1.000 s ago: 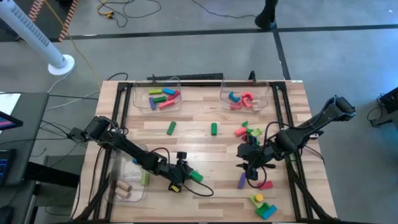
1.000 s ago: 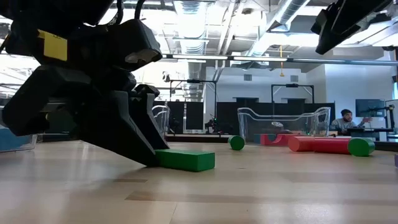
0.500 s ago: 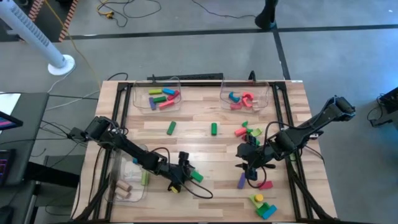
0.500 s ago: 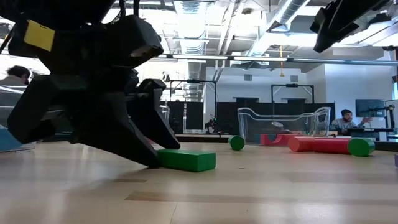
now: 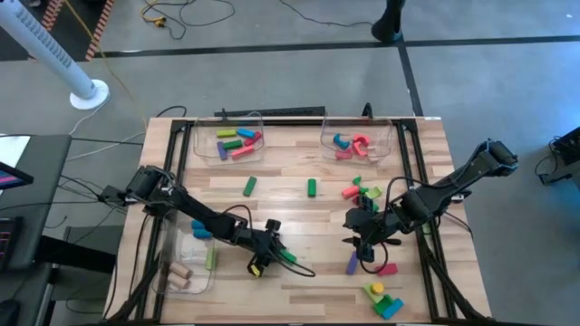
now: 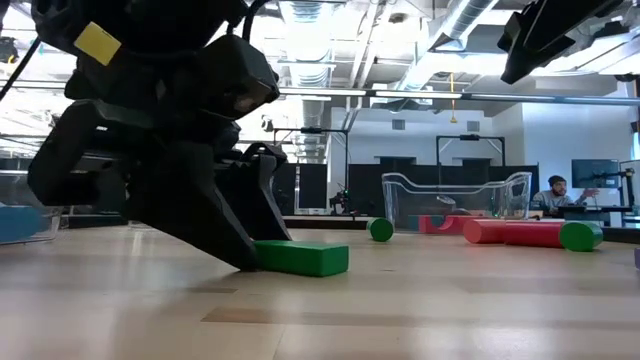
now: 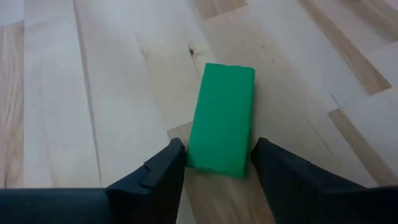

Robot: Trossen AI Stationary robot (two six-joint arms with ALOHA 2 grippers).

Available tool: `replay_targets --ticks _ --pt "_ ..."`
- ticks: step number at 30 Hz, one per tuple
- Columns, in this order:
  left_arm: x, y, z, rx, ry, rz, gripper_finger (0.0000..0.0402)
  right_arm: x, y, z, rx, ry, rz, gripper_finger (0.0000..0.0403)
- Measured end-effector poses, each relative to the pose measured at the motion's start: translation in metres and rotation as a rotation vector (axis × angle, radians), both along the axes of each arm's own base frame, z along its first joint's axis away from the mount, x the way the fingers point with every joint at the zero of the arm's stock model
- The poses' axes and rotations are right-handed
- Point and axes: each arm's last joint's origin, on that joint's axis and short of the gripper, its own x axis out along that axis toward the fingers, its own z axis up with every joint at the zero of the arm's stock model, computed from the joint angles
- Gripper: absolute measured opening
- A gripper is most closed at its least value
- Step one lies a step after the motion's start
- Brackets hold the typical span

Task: Sort blocks by size
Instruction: Put the green rectangular block into the top left transparent bin

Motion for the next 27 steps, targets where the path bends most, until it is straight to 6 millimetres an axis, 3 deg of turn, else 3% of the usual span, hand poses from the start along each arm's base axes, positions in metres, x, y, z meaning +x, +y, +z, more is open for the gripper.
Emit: replay_targets --ticks 7,16,22,27 --pt "0.0 0.0 0.0 0.017 -0.011 -0.02 0.0123 0.0 0.0 0.0 -0.008 -0.005 -0.007 0.024" --pt "-0.001 0.004 0.008 0.037 -0.018 -0.025 0.012 0.0 0.002 0.001 -0.013 -0.023 -0.004 0.024" --pt "-0.01 0.017 0.041 0.095 -0.041 0.021 0.0122 0.002 0.012 0.006 -0.029 -0.111 0.063 0.024" --pt "-0.027 0.029 0.08 0.15 -0.079 0.059 0.0123 0.009 0.022 0.006 -0.131 -0.196 0.113 0.024"
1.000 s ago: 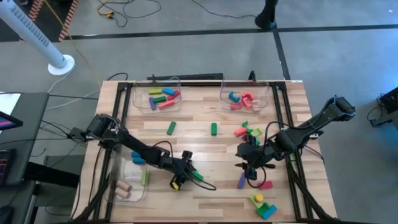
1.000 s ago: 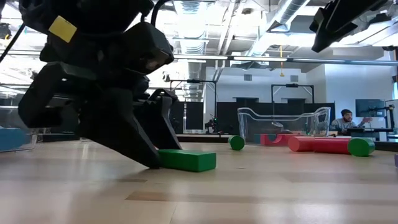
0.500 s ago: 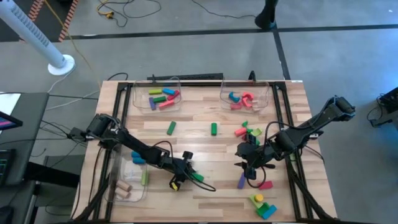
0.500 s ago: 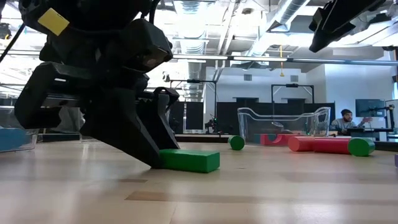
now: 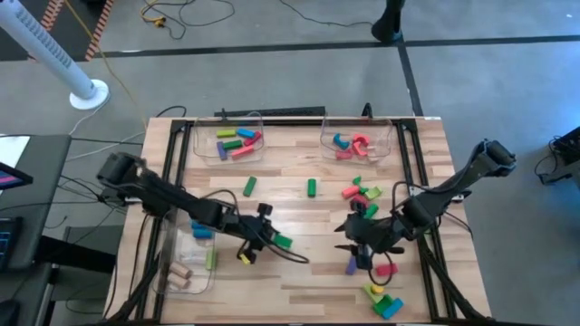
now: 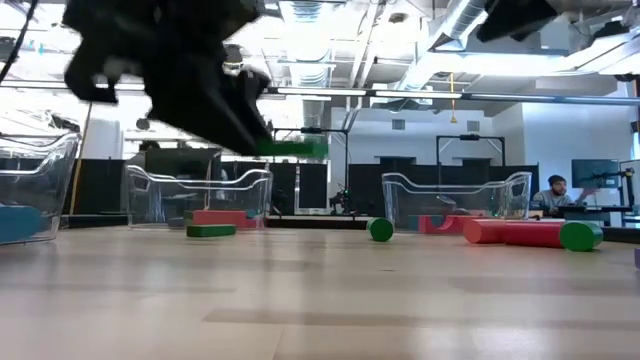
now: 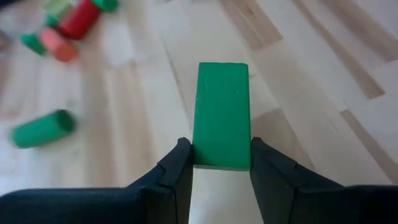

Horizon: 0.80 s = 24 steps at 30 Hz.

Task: Sort blocks by size
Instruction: Put the green rectangular block into the top left transparent bin

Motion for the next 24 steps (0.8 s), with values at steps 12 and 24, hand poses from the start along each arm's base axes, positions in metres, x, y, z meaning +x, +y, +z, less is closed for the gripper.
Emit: replay_targets --ticks 12,24 --pt "-0.054 0.032 0.07 -0.054 -0.044 0.056 0.0125 0.061 0.013 -0.04 -0.405 -0.153 0.15 0.024" --pt "-0.063 0.043 0.084 -0.25 -0.056 -0.039 0.0125 0.107 0.008 -0.054 -0.845 -0.356 0.182 0.024"
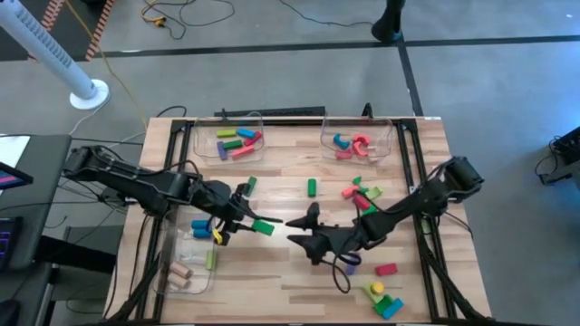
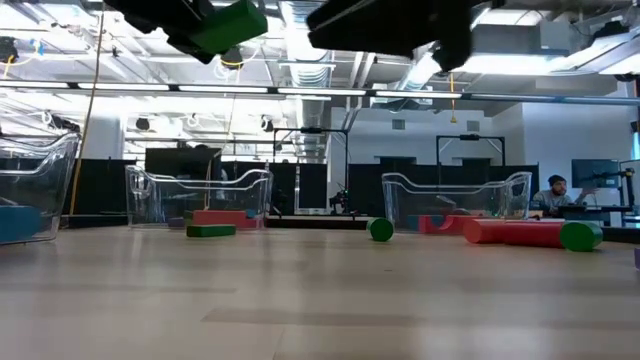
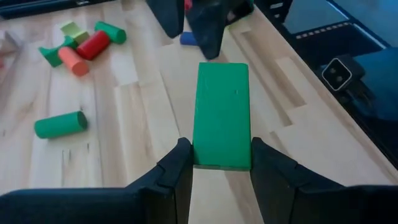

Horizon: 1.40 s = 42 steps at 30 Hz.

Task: Sort blocks by size
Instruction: Put the green rectangular block into the top left transparent bin

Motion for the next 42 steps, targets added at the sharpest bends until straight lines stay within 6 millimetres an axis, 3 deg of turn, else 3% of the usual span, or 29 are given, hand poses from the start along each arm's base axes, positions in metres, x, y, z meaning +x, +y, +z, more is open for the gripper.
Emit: replay_targets --ticks 12,31,42 --pt "0.0 0.002 -0.001 -0.026 0.011 -0.024 0.0125 0.037 0.009 -0.001 -0.218 0.011 -0.03 0.024" --pt "0.005 0.006 0.005 -0.108 -0.039 -0.044 0.0125 0.043 0.008 0.01 -0.196 -0.05 -0.002 0.0237" --pt "0.012 0.013 0.0 -0.176 -0.006 -0.075 0.0125 0.053 0.005 0.006 -0.224 -0.032 -0.009 0.0156"
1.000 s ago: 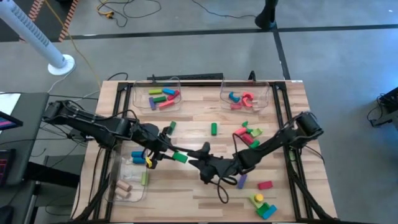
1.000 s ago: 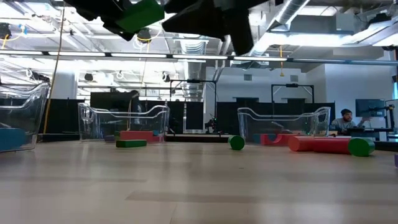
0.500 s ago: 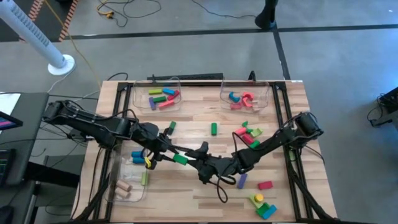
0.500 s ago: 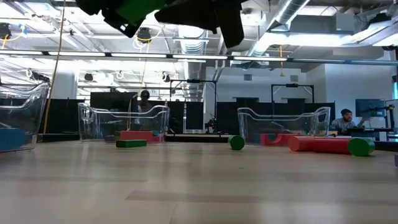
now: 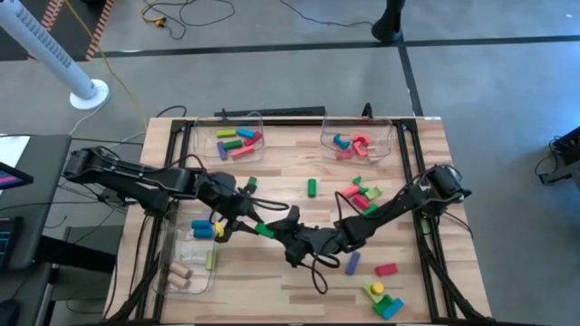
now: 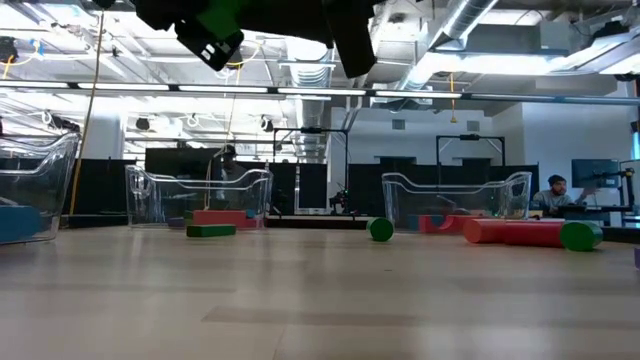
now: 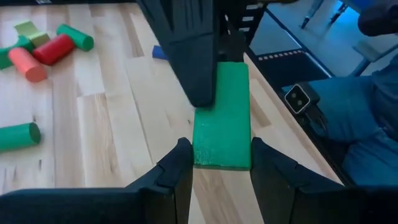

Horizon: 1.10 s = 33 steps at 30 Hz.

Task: Sort blocks by size
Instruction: Put the green rectangular block into the top left transparent bin

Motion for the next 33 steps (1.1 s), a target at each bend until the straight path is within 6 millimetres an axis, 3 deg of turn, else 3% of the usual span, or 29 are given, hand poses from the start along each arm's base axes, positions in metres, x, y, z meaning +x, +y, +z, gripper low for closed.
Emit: replay_targets --ticks 10,17,25,33 --pt "0.0023 -0.0002 -0.0019 -0.019 0.008 -0.018 0.0125 0.0003 -0.0012 -0.0009 -0.006 0.009 -0.001 0.0097" --pt "0.0031 0.0044 -0.0014 -0.027 0.004 -0.005 0.013 -0.0002 -0.0002 -0.0006 0.01 0.002 -0.01 0.0094" --pt "0.0025 0.0049 0.0001 0.016 -0.025 -0.018 0.0171 -0.0003 -0.0012 0.0002 0.153 -0.047 -0.065 0.0092" --pt "-0.0054 0.0044 0.007 0.179 -0.082 0.06 0.0184 0.0019 -0.0093 0.0022 0.346 -0.12 -0.135 0.0092"
